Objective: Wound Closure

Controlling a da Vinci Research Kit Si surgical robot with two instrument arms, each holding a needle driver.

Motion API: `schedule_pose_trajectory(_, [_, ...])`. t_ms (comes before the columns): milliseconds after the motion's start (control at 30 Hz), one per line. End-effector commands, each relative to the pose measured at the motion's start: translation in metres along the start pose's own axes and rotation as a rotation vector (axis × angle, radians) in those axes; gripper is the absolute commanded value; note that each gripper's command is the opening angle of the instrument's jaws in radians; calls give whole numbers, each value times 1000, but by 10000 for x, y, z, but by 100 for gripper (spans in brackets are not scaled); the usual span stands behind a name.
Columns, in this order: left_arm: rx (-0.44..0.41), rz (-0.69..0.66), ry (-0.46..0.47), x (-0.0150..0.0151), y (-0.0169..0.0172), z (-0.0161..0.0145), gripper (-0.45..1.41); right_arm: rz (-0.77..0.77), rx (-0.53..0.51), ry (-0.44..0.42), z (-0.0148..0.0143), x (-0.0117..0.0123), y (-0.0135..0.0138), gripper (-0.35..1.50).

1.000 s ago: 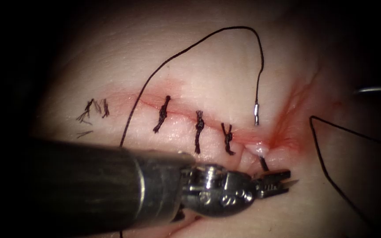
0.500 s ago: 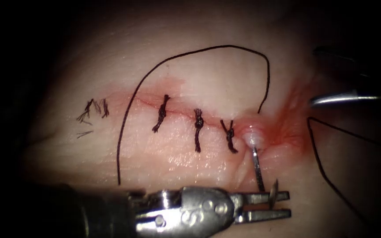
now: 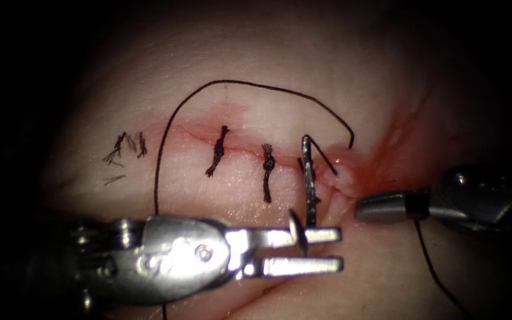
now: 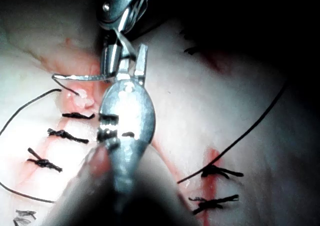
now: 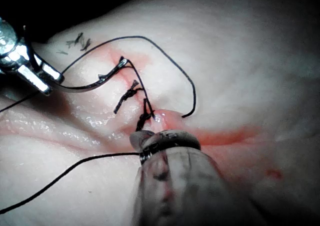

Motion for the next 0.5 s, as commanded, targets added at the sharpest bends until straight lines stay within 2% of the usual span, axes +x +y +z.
schedule_pose_trajectory(33, [28,55,-25,-1,-6,6,-45,9,3,7,2,-3,2,-3])
schedule_pose_trajectory(233, [123,300,-124,15,-44,8,-45,121,22,35,-11,-16,2,12])
schedule_pose_trajectory(400, [163,367,-158,25,-82,16,-45,164,30,25,-15,-36,3,12])
schedule_pose_trajectory(500, [176,410,-175,19,-85,23,-45,202,40,42,-22,-41,7,17])
